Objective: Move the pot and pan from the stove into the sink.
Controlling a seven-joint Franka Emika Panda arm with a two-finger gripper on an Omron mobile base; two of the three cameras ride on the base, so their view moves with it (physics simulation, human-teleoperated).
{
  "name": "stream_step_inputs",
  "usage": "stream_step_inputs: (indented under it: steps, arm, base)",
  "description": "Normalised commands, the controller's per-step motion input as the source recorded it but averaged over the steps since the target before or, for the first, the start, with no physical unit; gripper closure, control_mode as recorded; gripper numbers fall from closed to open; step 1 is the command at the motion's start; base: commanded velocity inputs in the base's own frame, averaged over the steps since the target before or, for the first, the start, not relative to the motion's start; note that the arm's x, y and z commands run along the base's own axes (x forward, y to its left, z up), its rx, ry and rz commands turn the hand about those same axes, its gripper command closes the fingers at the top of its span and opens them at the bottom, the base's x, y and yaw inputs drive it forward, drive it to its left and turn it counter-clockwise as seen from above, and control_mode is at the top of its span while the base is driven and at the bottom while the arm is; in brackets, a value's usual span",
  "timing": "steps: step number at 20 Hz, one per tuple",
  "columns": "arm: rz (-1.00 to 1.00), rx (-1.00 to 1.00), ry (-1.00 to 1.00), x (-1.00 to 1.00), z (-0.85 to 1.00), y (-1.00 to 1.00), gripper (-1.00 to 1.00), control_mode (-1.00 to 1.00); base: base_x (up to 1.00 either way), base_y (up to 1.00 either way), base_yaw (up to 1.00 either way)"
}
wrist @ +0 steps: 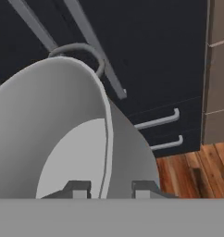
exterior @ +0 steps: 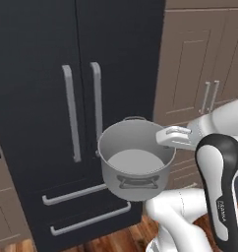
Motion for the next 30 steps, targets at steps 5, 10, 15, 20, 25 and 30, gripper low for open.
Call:
stream_step_inputs:
  steps: [5,10,15,20,25,30]
  arm:
    - [0.00,0.00,0.00,0.00,0.00,0.00,1.00,1.00]
    - [0.00,0.00,0.00,0.00,0.00,0.00,1.00,1.00]
    - [0.00,0.00,0.00,0.00,0.00,0.00,1.00,1.00]
    - [0.00,0.00,0.00,0.00,0.00,0.00,1.00,1.00]
    - [0.00,0.00,0.00,0.00,0.00,0.00,1.00,1.00]
    - [0.00,0.00,0.00,0.00,0.00,0.00,1.00,1.00]
  base:
    - [0.00,-0.38,-0.41]
    - [0.00,-0.26,-0.46]
    - [0.02,-0.20,-0.48]
    - [0.03,-0.18,-0.49]
    - [0.01,-0.21,-0.48]
    - [0.01,-0.20,-0.49]
